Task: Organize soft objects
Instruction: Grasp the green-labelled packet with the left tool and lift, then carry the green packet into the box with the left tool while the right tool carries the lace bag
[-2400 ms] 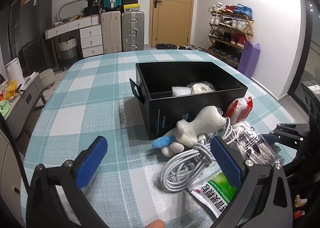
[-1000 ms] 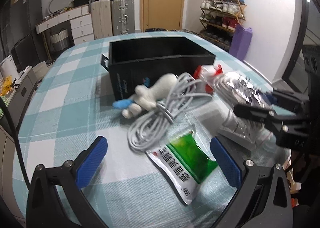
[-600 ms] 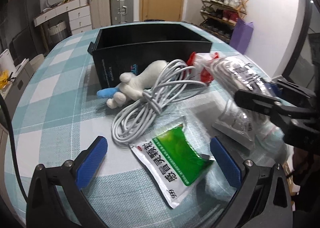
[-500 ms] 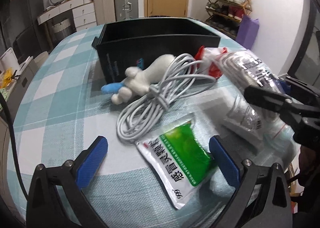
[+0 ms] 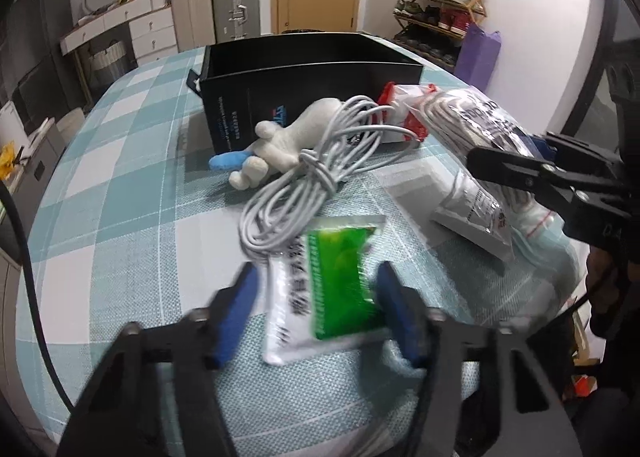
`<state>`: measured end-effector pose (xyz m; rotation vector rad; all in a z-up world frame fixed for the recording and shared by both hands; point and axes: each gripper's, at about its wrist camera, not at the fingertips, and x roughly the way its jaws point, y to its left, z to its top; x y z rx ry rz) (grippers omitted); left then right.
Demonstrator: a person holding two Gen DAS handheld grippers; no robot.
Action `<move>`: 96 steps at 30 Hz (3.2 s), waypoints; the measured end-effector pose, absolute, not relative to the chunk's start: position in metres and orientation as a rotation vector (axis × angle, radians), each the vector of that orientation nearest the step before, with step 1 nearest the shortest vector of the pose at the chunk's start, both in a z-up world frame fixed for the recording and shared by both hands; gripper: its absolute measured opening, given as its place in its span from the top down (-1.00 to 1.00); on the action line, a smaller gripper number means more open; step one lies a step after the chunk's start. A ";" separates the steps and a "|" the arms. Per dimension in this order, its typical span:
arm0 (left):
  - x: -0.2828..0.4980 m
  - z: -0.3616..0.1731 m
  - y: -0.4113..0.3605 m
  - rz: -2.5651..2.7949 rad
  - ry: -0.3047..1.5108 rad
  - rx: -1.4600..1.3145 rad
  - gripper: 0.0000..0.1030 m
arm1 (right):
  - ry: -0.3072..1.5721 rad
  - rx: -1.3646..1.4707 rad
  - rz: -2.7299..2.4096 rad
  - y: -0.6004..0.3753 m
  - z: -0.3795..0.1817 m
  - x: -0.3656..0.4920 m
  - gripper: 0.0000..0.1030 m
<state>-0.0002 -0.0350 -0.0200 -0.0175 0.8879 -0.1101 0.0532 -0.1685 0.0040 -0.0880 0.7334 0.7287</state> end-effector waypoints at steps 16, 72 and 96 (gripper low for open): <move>-0.018 -0.006 -0.033 -0.209 0.867 -0.030 0.48 | 0.715 -0.101 0.740 -0.165 0.010 0.052 0.17; 0.074 0.062 0.024 -0.092 0.618 -0.150 0.48 | 0.603 -0.083 0.791 -0.130 0.063 0.104 0.17; 0.129 0.045 0.021 -0.070 0.659 -0.108 0.46 | 0.596 -0.116 0.694 -0.110 0.050 0.176 0.17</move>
